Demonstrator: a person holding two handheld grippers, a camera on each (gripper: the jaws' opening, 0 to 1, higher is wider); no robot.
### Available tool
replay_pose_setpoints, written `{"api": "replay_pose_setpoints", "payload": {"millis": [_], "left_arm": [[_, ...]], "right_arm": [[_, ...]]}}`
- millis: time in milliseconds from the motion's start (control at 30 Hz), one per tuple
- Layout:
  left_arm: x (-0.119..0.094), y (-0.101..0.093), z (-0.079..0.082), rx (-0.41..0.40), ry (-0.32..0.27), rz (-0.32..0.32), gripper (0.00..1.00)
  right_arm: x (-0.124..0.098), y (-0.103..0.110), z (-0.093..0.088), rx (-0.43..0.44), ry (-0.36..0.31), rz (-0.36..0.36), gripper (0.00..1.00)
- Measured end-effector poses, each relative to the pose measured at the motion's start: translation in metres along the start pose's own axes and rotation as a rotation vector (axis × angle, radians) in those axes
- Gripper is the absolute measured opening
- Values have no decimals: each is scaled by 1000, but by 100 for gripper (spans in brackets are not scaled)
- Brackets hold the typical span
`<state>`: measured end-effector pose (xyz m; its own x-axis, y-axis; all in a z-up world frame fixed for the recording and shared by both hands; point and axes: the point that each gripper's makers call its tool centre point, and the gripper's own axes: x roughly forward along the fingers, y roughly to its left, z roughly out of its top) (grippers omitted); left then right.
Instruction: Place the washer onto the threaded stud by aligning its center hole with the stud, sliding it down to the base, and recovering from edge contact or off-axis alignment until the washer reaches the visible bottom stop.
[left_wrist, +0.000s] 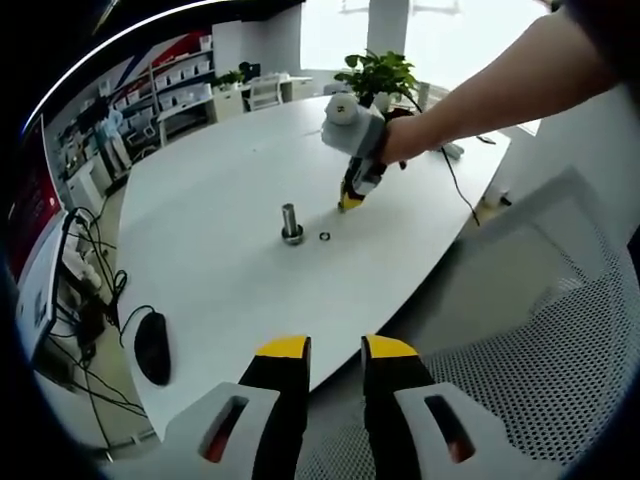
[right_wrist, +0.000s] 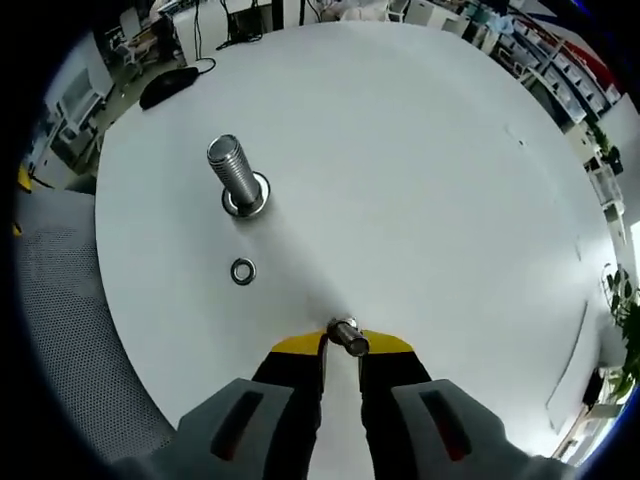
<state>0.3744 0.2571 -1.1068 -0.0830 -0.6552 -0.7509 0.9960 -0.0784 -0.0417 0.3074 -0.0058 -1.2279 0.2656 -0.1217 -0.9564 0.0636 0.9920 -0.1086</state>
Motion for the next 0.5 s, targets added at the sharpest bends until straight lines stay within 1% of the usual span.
{"api": "replay_pose_setpoints", "payload": {"millis": [33,100,133,167,200,267,333,433,500], "left_arm": [[0,0,0,0,1,0,18],[0,0,-1,1,3,0,18],[0,0,-1,2,3,0,18],[0,0,-1,2,3,0,18],[1,0,-1,3,4,-2,18],[2,-1,-2,7,7,-5,18],[2,-2,-2,10,9,-9,18],[1,-1,-1,9,6,-8,18],[0,-2,-1,9,5,-8,18]], "right_arm": [[2,-2,-1,10,3,1,16],[3,-4,0,58,-14,0,17],[2,-3,1,88,-27,4,18],[-2,0,1,97,-32,7,18],[-4,2,0,96,-31,10,18],[1,3,-2,86,-31,8,18],[-5,6,-7,78,-29,2,18],[-10,3,-8,116,-51,-1,19],[-13,6,-12,132,-57,0,19]]}}
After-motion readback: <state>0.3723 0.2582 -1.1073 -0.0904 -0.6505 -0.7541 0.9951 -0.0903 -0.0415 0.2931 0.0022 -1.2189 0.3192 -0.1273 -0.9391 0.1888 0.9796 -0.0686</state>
